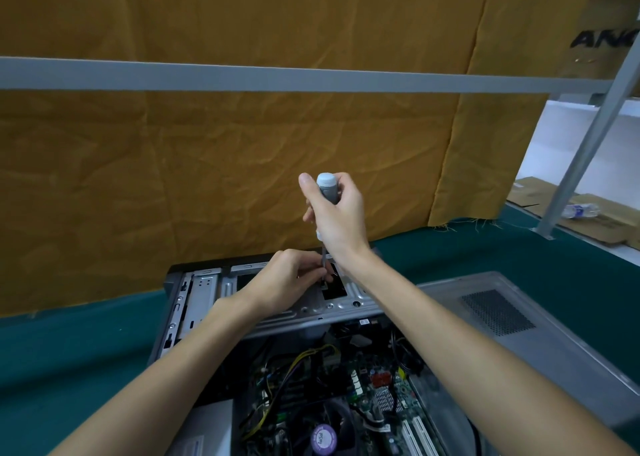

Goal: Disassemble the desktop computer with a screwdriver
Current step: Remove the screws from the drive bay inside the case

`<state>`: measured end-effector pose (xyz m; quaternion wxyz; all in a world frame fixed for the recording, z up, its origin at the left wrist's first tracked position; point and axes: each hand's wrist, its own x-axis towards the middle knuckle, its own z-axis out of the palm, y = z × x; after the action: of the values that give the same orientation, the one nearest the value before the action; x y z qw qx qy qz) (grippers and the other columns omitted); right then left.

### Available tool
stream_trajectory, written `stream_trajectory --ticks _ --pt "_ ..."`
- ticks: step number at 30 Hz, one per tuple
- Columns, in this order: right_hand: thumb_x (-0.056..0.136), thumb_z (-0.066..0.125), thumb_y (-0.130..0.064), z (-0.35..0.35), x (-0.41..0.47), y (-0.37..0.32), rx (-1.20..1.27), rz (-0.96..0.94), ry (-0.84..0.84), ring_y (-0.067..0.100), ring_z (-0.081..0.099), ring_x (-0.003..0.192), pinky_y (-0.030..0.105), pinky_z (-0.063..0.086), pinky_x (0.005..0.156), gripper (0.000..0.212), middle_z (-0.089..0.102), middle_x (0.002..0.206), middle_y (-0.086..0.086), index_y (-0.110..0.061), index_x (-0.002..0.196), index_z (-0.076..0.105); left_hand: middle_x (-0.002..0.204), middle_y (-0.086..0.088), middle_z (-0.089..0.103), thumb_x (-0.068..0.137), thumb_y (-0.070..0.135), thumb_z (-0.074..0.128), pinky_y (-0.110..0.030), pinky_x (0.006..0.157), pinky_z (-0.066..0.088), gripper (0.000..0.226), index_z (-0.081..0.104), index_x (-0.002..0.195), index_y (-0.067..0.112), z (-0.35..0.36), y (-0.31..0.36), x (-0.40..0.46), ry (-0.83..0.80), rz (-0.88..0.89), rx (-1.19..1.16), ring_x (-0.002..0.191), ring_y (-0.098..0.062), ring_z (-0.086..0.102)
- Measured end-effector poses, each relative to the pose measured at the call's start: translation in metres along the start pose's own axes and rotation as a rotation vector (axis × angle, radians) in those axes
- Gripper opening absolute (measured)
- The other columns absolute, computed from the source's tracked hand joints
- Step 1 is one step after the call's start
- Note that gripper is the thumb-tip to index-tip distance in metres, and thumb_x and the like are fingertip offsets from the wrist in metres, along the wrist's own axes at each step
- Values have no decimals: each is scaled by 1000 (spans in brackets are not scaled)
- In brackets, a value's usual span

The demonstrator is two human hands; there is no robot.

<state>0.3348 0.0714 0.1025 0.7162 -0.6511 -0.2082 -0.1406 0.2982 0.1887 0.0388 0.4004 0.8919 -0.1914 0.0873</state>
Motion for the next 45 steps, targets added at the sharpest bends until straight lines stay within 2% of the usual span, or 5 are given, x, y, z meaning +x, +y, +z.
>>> stream_trajectory --ticks 11,16,21,38,45 --pt "90 71 -20 -10 27 -10 205 304 -443 14 34 38 25 32 43 20 44 51 1 -18 76 57 75 11 75 93 31 73 -35 66 57 16 78 81 22 7 -13 0 145 -43 8 71 -8 71" --pt "81 84 -36 -14 20 -3 94 248 -129 13 62 72 30 54 73 40 63 79 3 -8 101 62 74 13 75 88 34 77 -28 67 59 15 79 83 20 11 -10 1 217 -69 -10 71 1 71" --pt "95 64 -46 -28 15 -4 271 334 -298 19 60 82 34 52 80 48 66 90 7 -4 116 69 88 10 76 95 28 70 -30 82 59 10 75 97 19 14 -5 2 199 -57 -11 85 -1 70" --pt "100 48 -56 -23 2 -8 279 292 -267 19 60 77 36 50 80 58 66 86 10 -4 112 69 94 10 78 100 18 63 -26 85 58 14 74 106 15 18 1 -4 180 -49 -107 92 0 72" --pt "85 74 -48 -21 -1 -9 259 265 -146 19 69 75 34 56 77 61 71 87 5 -2 120 55 74 9 74 89 33 77 -24 64 56 15 74 82 19 16 2 0 296 -79 -53 68 -4 69"
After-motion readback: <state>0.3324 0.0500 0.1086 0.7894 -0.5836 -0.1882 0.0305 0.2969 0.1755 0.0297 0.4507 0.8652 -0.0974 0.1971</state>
